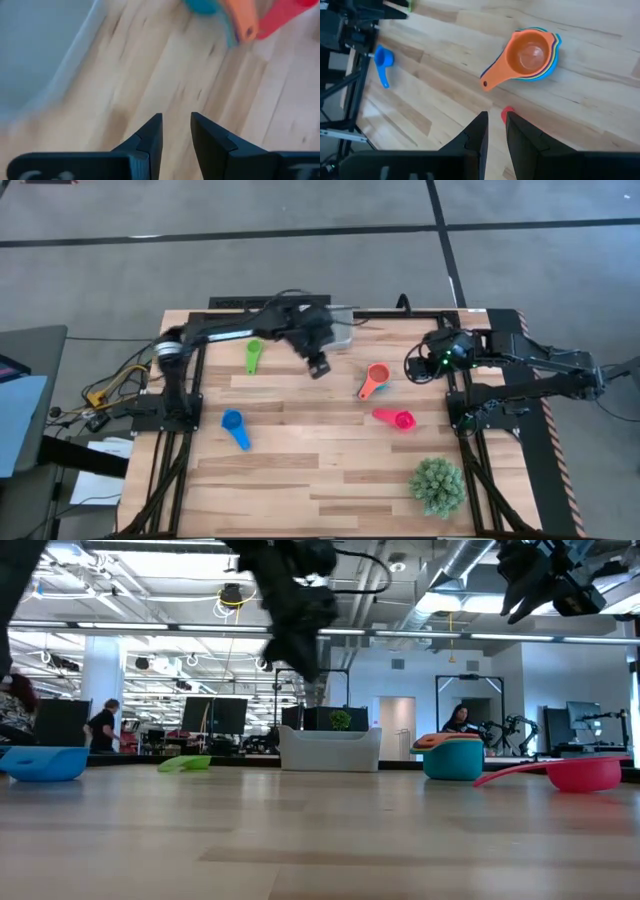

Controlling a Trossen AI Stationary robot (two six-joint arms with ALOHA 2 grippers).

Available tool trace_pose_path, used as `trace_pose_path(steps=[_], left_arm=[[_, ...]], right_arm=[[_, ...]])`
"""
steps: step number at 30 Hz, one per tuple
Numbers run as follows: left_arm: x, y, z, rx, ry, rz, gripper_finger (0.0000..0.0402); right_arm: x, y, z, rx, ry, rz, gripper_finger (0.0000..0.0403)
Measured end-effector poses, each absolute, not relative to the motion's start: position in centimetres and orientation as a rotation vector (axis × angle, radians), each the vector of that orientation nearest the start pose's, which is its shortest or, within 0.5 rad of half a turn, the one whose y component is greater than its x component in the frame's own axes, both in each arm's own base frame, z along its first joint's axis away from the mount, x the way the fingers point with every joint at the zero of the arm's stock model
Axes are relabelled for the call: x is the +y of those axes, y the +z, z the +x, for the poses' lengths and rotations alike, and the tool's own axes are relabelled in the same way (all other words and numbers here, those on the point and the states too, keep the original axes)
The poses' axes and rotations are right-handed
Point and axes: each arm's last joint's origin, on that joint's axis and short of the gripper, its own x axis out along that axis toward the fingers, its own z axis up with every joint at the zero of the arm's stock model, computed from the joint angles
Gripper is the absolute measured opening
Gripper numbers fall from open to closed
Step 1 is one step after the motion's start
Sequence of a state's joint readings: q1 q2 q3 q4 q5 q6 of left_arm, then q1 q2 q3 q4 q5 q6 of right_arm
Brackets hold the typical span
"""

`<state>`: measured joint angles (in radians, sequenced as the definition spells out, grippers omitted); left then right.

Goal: Nest measuring cups in basket
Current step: Stack the blue measuring cup on top of the orange measuring cup

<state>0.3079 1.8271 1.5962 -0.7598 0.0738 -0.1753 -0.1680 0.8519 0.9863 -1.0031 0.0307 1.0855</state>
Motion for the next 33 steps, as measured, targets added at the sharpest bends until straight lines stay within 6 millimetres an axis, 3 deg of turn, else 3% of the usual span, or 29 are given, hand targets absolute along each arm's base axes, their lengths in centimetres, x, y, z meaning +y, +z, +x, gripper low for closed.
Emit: trace_pose_path(steps=[8,15,20,25,33], left_arm=[[5.4,27.1,28.3,0.913,0.530,-0.504,0.0087],[1.0,25.8,22.2,0.918,0.640,-0.653,0.0087],[-1.3,24.0,19.3,0.965,0.674,-0.734,0.0087],[-2.5,20.8,16.6,1.107,0.783,-0.778,0.0087],[-3.4,18.6,14.8,1.224,0.816,-0.779,0.0086]], right_arm=[[-2.4,32.0,14.3,0.701,-0.627,1.027,0.0092],[-2.6,31.6,15.3,0.713,-0.633,1.019,0.0092],[-2.8,31.0,16.7,0.743,-0.632,1.005,0.0092],[-3.0,30.2,18.3,0.784,-0.623,1.002,0.0092],[-2.9,29.2,20.2,0.832,-0.573,1.001,0.0092]])
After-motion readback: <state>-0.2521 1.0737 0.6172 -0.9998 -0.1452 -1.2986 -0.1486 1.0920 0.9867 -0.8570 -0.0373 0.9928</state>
